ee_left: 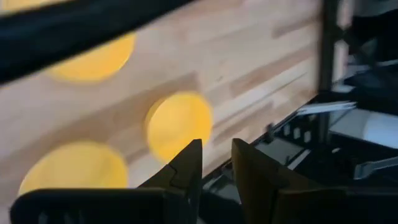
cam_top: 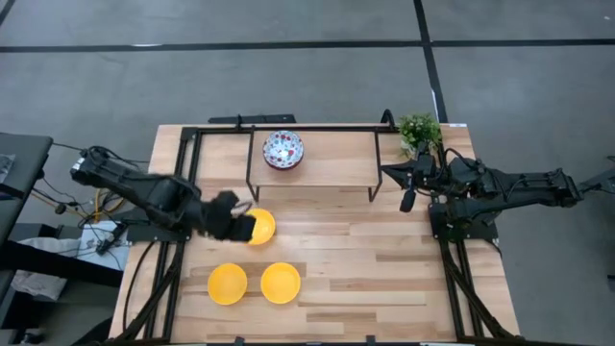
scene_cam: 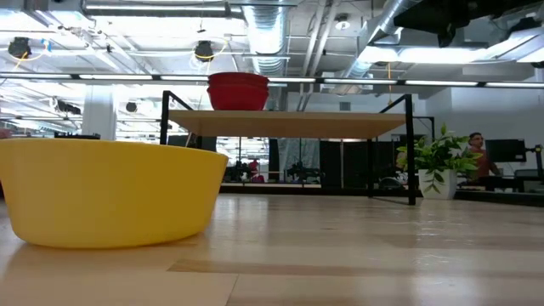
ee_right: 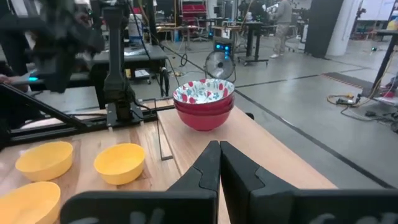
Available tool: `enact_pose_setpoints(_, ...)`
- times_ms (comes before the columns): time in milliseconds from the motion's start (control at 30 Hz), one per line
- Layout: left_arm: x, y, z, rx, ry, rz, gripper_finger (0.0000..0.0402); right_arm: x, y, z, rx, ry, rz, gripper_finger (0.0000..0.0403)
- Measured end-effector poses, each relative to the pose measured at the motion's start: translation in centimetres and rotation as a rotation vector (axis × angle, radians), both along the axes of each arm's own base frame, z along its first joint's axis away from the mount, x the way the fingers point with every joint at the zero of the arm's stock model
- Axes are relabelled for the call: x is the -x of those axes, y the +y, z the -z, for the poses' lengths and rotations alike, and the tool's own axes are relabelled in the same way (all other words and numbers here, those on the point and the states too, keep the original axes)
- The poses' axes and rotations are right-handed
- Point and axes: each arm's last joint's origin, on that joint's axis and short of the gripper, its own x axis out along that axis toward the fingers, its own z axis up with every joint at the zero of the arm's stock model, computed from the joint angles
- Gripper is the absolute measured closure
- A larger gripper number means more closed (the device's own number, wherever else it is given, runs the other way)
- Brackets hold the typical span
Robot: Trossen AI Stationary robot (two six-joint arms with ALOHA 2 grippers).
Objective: Pick & Place Mini bowls
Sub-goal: Put the bottom left yellow bowl on the shelf
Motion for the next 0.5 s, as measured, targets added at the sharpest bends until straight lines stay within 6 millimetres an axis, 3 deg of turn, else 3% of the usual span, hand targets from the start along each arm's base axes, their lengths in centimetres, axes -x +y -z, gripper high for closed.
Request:
enact_pose_setpoints(233, 1.7, -2.6, 2.5, 0.025, 0.099, 0.072, 0.0316, 0.0, 0.0, 0.0, -0.004, -0.001, 0.0, 0.0401)
enact_pose_setpoints(500, 3.4, -3.7, 5.2, -0.003, 0.239, 0.187, 0.0316, 0.0, 0.1, 0.0, -0.113, -0.035, -0.019, 0.0401)
